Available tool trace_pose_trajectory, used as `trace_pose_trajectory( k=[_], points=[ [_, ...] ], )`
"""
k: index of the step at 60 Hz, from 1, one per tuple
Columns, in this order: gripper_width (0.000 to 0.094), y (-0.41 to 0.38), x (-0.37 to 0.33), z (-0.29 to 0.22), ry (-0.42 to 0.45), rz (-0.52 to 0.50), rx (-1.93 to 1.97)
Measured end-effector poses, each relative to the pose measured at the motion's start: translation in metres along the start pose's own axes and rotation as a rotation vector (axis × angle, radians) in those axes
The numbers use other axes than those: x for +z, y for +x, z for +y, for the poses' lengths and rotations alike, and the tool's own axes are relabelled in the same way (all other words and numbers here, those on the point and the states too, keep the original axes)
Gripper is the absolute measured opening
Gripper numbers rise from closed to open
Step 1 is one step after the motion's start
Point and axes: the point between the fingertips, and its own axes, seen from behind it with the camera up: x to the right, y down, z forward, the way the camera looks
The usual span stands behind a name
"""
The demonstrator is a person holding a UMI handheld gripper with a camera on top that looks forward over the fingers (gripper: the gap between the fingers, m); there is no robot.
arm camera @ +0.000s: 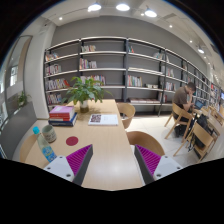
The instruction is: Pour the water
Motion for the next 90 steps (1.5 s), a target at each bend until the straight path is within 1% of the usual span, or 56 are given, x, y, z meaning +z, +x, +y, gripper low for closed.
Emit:
trace_pose_trajectory(
  k=[8, 9, 15, 16, 17, 20, 23, 29, 31, 36, 42, 49, 56, 61, 70, 74, 75, 76, 77, 78, 85, 90],
  points=[
    [0.0857, -0.019, 0.0, 0.021, -0.033, -0.014, -0.016],
    [0.0856, -0.029, 0.012, 0.03, -0.032, -0.02, -0.017],
    [0.0856, -0.074, 0.019, 0.059, -0.06, -0.067, -0.034],
    [0.0858, -0.076, 0.004, 0.055, -0.068, -0.081, -0.034],
    [0.0856, -0.091, 0.016, 0.066, -0.065, -0.087, -0.035],
    [0.0856, -0.124, 0.02, 0.084, -0.081, -0.119, -0.038],
    [0.0857, -0.157, 0.022, 0.093, -0.088, -0.153, -0.04],
    [0.0858, -0.223, 0.029, 0.111, -0.068, -0.197, -0.05],
    [0.0858, -0.236, 0.027, 0.109, -0.071, -0.201, -0.055],
    [0.0861, -0.277, 0.043, 0.114, -0.034, -0.196, -0.047],
    [0.0861, -0.304, 0.067, 0.101, 0.013, -0.174, -0.013],
    [0.0855, -0.312, 0.103, 0.088, 0.053, -0.128, -0.017],
    [0.0769, -0.317, 0.127, 0.081, 0.108, -0.097, -0.056],
    [0.0591, -0.325, 0.145, 0.084, 0.119, -0.097, -0.06],
    [0.0502, -0.329, 0.153, 0.077, 0.195, -0.088, -0.077],
    [0.0435, -0.334, 0.151, 0.075, 0.214, -0.098, -0.126],
    [0.0435, -0.338, 0.154, 0.077, 0.219, -0.097, -0.136],
    [0.0399, -0.339, 0.153, 0.074, 0.221, -0.097, -0.148],
    [0.0397, -0.339, 0.153, 0.073, 0.224, -0.096, -0.155],
    [0.0373, -0.34, 0.154, 0.073, 0.223, -0.095, -0.163],
    [0.0374, -0.346, 0.16, 0.073, 0.209, -0.084, -0.2],
    [0.0374, -0.344, 0.162, 0.073, 0.178, -0.073, -0.22]
  ],
)
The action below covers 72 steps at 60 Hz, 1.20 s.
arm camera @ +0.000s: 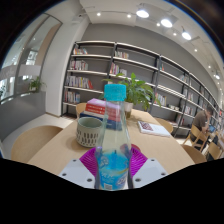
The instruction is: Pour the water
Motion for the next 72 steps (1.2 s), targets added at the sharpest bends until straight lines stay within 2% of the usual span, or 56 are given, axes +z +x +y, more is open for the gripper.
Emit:
trace_pose_trajectory(
  k=[9, 21, 29, 48, 62, 72],
  points=[
    [0.0374, 0.029, 0.016, 0.004, -0.072, 0.039, -0.19],
    [0.0373, 0.094, 0.06, -0.03, -0.137, 0.122, -0.609],
    [0.0373, 0.106, 0.093, -0.054, -0.194, 0.114, -0.93],
    [0.0375, 0.086, 0.144, -0.118, -0.142, 0.129, -1.62],
    [0.0375, 0.047, 0.166, -0.13, -0.031, 0.131, -2.017],
    [0.0376, 0.029, 0.17, -0.133, 0.012, 0.216, -2.201]
  ],
)
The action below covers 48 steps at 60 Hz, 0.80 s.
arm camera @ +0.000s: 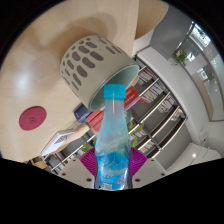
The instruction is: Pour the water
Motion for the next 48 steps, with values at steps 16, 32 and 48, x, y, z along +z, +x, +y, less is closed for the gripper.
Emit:
trace_pose_trajectory(
  k=[16, 32, 48],
  points=[
    [0.0375, 0.009, -0.008, 0.008, -0.002, -0.01, 0.242],
    [0.0373, 0.062, -0.037, 0.053, 0.064, -0.012, 1.265],
    [0.0409, 0.053, -0.056, 0.103, 0.131, 0.052, 2.205]
  ],
)
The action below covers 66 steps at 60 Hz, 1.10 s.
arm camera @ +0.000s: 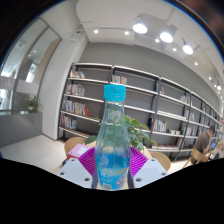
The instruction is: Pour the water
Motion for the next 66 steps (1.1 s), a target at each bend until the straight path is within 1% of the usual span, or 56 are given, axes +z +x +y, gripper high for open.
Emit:
trace_pose_trajectory(
  k=[1, 2, 3, 4, 10, 11, 17, 18, 24, 25, 31, 32, 33, 41, 44, 49, 51, 53, 56, 58, 61, 66],
  points=[
    [0.0409, 0.003, 0.001, 0.004, -0.002, 0.001, 0.026],
    [0.0409, -0.018, 0.003, 0.023, 0.001, 0.012, 0.056],
    [0.0408, -0.016, 0.005, 0.028, -0.004, 0.013, 0.077],
    [0.041, 0.004, 0.005, 0.025, -0.016, 0.005, 0.093],
    [0.0409, 0.024, 0.015, 0.067, -0.069, -0.004, 0.127],
    [0.0408, 0.003, 0.014, 0.078, -0.075, 0.001, 0.139],
    [0.041, 0.034, 0.028, 0.118, -0.133, -0.009, 0.158],
    [0.0409, 0.018, 0.022, 0.127, -0.142, -0.008, 0.165],
    [0.0409, 0.028, 0.033, 0.167, -0.193, -0.025, 0.186],
    [0.0409, 0.015, 0.026, 0.173, -0.201, -0.024, 0.187],
    [0.0412, 0.028, 0.022, 0.21, -0.25, -0.048, 0.197],
    [0.043, 0.022, 0.019, 0.209, -0.25, -0.052, 0.194],
    [0.041, 0.02, 0.02, 0.207, -0.214, -0.05, 0.191],
    [0.0411, 0.021, 0.016, 0.207, -0.183, -0.031, 0.177],
    [0.0445, 0.022, 0.017, 0.207, -0.187, -0.024, 0.183],
    [0.0527, 0.022, 0.017, 0.208, -0.197, -0.021, 0.189],
    [0.056, 0.021, 0.016, 0.211, -0.213, -0.021, 0.194],
    [0.063, 0.022, 0.012, 0.217, -0.241, -0.019, 0.203],
    [0.0787, 0.024, 0.004, 0.223, -0.276, -0.009, 0.216],
    [0.0849, 0.025, -0.002, 0.223, -0.277, -0.006, 0.209],
    [0.0853, 0.025, -0.019, 0.225, -0.279, -0.004, 0.18],
    [0.0847, 0.021, -0.056, 0.236, -0.334, 0.006, 0.145]
  ],
)
